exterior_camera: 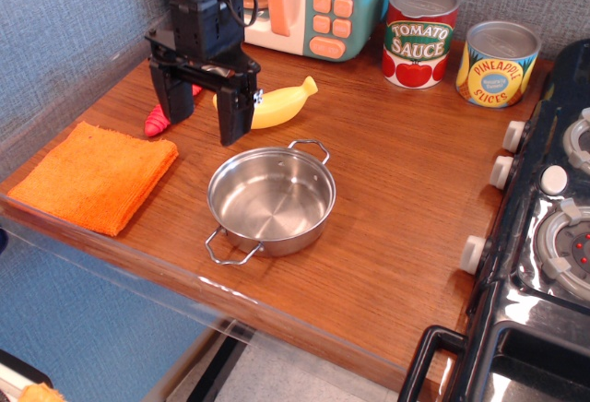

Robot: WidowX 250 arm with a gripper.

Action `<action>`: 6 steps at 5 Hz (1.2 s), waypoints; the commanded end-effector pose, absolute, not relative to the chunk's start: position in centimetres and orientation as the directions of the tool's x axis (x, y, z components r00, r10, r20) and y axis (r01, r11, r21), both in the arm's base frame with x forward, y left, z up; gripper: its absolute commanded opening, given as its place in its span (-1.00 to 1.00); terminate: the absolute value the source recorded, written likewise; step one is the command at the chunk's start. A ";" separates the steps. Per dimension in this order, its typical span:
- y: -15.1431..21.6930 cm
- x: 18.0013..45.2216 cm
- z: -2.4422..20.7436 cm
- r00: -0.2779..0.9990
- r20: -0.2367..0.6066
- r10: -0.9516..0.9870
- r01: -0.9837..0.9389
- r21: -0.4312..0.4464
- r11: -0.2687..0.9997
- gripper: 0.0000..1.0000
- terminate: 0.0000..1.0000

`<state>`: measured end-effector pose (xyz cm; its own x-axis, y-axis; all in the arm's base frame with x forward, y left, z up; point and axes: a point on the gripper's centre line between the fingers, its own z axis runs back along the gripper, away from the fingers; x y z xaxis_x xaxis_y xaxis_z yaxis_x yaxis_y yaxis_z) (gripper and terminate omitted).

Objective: PLACE THE POT NEAR TIN

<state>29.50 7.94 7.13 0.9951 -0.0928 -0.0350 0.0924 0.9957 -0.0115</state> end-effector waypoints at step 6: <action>7.4 28.7 2.9 0.998 -0.046 -0.033 0.037 0.086 0.996 1.00 -1.00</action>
<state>28.49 7.41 2.14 0.9975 -0.0236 -0.0672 0.0290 0.9963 0.0806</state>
